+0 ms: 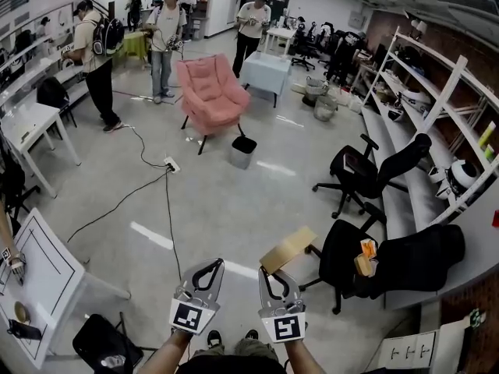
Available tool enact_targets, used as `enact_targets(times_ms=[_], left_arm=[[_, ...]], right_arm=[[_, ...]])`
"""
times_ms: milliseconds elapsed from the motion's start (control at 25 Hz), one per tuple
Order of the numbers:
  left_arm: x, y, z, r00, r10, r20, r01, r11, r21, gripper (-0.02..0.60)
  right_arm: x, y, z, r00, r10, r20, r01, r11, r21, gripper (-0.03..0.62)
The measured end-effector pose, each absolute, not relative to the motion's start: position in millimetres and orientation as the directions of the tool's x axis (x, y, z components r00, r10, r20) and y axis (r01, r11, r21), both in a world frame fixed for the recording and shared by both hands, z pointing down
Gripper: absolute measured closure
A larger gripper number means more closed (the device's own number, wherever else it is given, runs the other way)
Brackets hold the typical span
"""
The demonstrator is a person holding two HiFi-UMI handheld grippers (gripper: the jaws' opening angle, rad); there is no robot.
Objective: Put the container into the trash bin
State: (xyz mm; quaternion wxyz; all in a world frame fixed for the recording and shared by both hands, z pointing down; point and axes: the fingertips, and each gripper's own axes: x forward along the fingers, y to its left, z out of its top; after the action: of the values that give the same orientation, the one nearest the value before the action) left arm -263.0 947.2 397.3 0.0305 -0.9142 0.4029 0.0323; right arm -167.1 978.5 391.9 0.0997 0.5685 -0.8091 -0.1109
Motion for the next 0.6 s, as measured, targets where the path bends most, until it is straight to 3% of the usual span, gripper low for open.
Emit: enact_targets(times_ms=[200,600], left_arm=[[-255.2,931.1,402.5,0.682,-0.728,-0.068,-0.731,-0.682,-0.031,0.588],[-182.3,873.7,412.2,0.672,-0.74,-0.034,-0.74,-0.669,-0.074,0.588]], right_arm=[[-165.6,961.7,393.4,-0.333,-0.943,0.03,-0.903,0.328,0.276,0.563],[-86.5,897.7,404.6,-0.341,-0.94,0.004,-0.912,0.332,0.239,0.563]])
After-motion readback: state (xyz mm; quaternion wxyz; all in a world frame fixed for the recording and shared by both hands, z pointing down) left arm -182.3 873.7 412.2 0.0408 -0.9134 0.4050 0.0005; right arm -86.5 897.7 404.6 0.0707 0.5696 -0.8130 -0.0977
